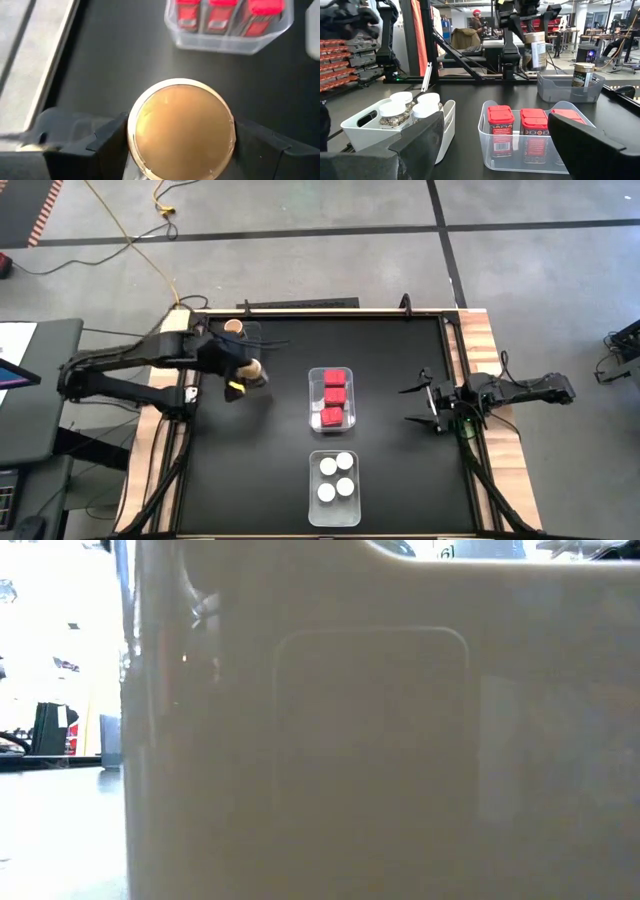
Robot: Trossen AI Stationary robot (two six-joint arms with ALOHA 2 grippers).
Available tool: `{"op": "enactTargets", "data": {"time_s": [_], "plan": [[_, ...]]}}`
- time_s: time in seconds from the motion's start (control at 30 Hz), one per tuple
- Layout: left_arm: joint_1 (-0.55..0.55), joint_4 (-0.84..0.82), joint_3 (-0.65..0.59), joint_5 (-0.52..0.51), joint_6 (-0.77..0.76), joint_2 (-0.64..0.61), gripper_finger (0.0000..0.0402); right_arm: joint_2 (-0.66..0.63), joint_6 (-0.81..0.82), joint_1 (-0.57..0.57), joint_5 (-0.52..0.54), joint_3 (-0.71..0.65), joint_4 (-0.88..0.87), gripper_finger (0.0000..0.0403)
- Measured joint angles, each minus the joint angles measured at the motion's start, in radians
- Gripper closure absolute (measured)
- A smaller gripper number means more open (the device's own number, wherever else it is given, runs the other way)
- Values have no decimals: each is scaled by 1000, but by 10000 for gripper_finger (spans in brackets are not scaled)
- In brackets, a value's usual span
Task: Sort spices by type
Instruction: Put the gold seasoning bottle into the black bin
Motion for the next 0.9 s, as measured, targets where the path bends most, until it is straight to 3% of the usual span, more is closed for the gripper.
{"op": "enactTargets", "data": {"time_s": [0.23,0.57,0.9], "plan": [[194,-83,0,58,146,-54,122,0,0,0,0,0,0,19],[500,-72,-23,216,344,-21,122,0,0,0,0,0,0,19],[631,75,-160,305,396,-14,122,0,0,0,1,0,0,19]]}}
